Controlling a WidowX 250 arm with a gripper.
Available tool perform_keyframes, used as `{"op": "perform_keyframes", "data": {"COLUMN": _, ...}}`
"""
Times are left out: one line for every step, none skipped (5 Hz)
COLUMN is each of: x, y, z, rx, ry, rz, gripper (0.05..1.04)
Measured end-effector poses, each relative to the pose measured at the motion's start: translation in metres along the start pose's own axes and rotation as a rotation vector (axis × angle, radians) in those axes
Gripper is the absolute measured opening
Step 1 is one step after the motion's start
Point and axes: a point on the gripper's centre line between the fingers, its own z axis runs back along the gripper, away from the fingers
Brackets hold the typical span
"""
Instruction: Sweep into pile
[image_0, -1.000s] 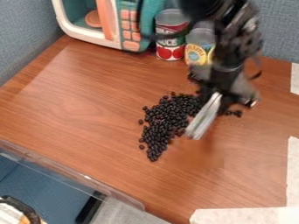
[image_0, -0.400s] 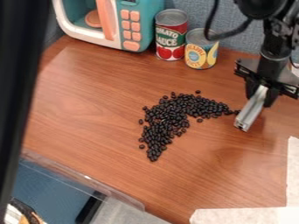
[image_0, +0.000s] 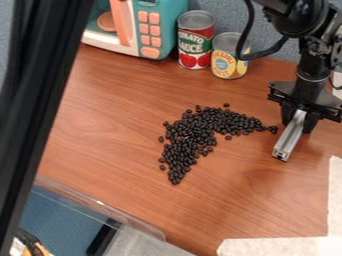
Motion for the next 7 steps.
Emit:
{"op": "perform_keyframes", "data": {"x": -0.005, "y": 0.008, "z": -0.002, "rx": 0.040, "ry": 0.003, "rz": 0.075, "gripper": 0.377}}
{"op": "perform_keyframes", "data": {"x": -0.015, "y": 0.024, "z": 0.001, "rx": 0.073, "ry": -0.005, "rz": 0.163, "gripper": 0.377}}
{"op": "perform_keyframes", "data": {"x": -0.024, "y": 0.040, "z": 0.004, "rx": 0.104, "ry": -0.006, "rz": 0.214, "gripper": 0.377}}
{"op": "perform_keyframes", "data": {"x": -0.031, "y": 0.056, "z": 0.008, "rx": 0.147, "ry": -0.007, "rz": 0.246, "gripper": 0.377}}
{"op": "perform_keyframes", "data": {"x": -0.042, "y": 0.070, "z": 0.012, "rx": 0.184, "ry": 0.006, "rz": 0.296, "gripper": 0.377}}
{"op": "perform_keyframes", "data": {"x": -0.058, "y": 0.083, "z": 0.017, "rx": 0.207, "ry": 0.015, "rz": 0.344, "gripper": 0.377}}
{"op": "perform_keyframes", "data": {"x": -0.073, "y": 0.089, "z": 0.020, "rx": 0.220, "ry": 0.029, "rz": 0.372, "gripper": 0.377}}
